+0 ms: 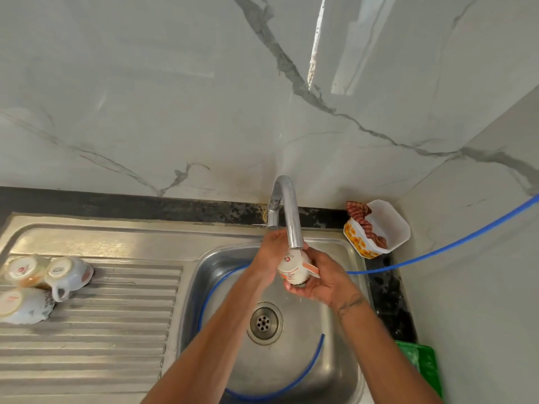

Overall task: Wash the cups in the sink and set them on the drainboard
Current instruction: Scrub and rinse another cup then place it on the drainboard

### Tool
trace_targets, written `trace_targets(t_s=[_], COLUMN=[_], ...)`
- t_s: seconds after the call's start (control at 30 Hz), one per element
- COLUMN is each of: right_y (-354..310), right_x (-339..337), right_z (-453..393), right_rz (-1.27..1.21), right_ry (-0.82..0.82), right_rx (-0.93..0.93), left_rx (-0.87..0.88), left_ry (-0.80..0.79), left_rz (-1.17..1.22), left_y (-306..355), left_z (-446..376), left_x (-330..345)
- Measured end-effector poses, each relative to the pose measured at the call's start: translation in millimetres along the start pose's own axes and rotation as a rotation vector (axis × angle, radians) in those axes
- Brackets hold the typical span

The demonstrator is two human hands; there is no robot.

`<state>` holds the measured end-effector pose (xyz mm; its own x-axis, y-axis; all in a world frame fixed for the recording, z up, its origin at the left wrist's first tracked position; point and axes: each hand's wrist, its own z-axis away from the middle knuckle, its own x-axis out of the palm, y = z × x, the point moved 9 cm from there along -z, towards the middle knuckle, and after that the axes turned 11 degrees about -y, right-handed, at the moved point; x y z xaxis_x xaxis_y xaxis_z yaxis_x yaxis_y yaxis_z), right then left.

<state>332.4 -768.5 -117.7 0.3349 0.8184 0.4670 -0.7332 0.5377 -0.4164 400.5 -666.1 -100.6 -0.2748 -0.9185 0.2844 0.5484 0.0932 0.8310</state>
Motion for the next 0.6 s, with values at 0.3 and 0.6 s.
trace_targets(t_s=[0.3,0.6], right_y=[-41,-12], right_x=[39,118], right_z=[27,74], right_rz=[0.736,2.306], right_ry=[0.304,0.220], right_rx=[-0.723,-0.917], left_rx=[0.078,-0.269], left_ry=[0.410,0.178], left_rz=[-0.327,0.643], left_y=[-12,-51], left_z=[49,97], left_x=[-8,-33])
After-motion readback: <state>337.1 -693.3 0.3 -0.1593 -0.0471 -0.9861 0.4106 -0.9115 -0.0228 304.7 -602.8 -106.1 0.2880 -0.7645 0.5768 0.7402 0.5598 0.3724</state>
